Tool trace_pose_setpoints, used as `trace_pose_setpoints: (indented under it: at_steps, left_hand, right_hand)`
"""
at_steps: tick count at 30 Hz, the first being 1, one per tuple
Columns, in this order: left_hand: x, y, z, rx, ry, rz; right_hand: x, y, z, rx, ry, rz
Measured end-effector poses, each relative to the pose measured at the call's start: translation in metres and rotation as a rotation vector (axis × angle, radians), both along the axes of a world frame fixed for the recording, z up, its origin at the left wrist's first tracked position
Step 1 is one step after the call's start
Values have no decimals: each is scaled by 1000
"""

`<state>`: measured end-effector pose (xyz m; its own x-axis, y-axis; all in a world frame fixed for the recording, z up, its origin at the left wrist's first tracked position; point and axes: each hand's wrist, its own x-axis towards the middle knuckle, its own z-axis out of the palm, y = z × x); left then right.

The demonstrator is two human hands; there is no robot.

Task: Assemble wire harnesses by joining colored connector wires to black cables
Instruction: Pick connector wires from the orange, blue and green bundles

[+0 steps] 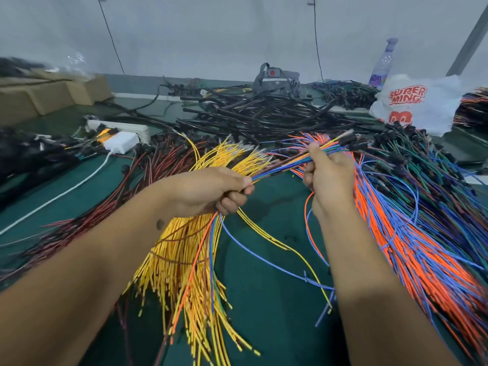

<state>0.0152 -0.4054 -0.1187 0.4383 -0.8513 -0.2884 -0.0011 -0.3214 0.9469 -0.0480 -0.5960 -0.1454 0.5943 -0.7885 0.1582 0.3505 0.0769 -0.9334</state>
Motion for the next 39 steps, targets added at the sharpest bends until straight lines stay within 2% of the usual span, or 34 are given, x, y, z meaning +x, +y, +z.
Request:
trace_pose_setpoints:
  at_steps: [8, 10, 13, 16, 18, 22, 24, 26, 28, 32, 34, 37, 39]
  left_hand:
    - [2, 3, 5, 64, 124, -86]
    - [2, 2, 4, -16, 162, -97]
    - [2, 0, -1, -169, 260, 16]
    - [1, -4, -7, -183, 322, 54]
    - [2, -6, -9, -79, 136, 46]
    - [0, -13, 1, 171, -413, 43]
    - [-3, -19, 4, 196, -684, 108]
    - [-5, -25, 1, 135, -852, 214]
    - [-6, -30, -3, 25, -857, 325]
    - [-3, -41, -13, -270, -592, 597]
    - [-2, -49, -15, -317, -572, 661]
    - [2, -57, -13, -286, -644, 637]
    - [6, -58, -10, -248, -687, 593]
  right_hand:
    - [-5, -6, -2, 55, -25, -92]
    - [-6, -9, -2, 79, -44, -130]
    - [-7, -13, -2, 118, -84, -173]
    - [-6, -16, -4, 106, -62, -212]
    - [-5, -19, -7, 95, -14, -239]
    - [-5, -24, -14, 146, 0, -246]
    - [-5, -25, -16, 184, -5, -242]
    - [-5, -25, -15, 210, -4, -239]
    - [-7, -22, -11, 267, -77, -184]
    - [-8, -7, -4, 440, -298, 105]
    - [-6, 1, -5, 375, -208, 234]
    - [-7, 8, -11, -60, 238, 493]
    - [-9, 9, -15, -303, 453, 718]
